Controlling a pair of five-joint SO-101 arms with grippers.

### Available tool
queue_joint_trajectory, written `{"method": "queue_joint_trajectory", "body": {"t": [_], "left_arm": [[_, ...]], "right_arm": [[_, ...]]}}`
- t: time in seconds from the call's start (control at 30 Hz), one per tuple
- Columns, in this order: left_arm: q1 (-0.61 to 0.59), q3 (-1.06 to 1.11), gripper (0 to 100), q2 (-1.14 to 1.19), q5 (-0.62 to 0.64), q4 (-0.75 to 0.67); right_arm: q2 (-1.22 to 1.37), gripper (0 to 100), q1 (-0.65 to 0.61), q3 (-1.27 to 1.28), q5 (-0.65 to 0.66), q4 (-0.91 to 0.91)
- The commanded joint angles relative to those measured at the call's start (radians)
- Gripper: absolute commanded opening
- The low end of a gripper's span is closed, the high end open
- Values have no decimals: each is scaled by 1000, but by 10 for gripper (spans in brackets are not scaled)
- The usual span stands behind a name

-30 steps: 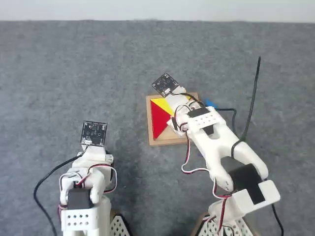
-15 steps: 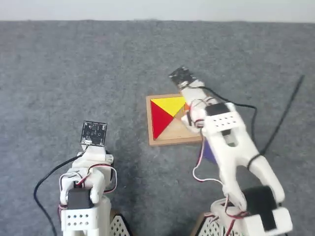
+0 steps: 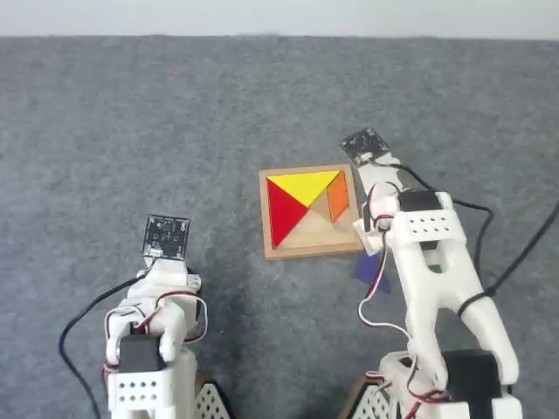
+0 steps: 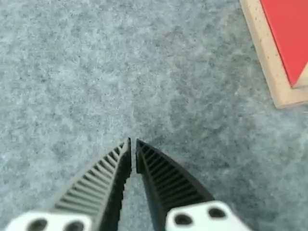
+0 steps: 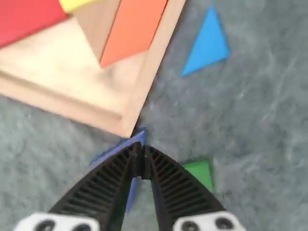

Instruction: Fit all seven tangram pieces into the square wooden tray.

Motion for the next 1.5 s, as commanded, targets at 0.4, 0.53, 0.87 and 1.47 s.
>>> {"method": "queue_joint_trajectory", "body": {"t": [0.4,0.53,0.87,1.47], "left_arm": [[2,-12,21,-17,0,3],[2,-12,21,-17,0,3],[2,-12,21,-17,0,3],[2,-12,21,-17,0,3]], "right_arm": [[-59,16,39,12,18,41],[-50,17,97,37,17,1],[-48,184,90,87,-20,-93],[-50,311,163,206,160,-97]]}}
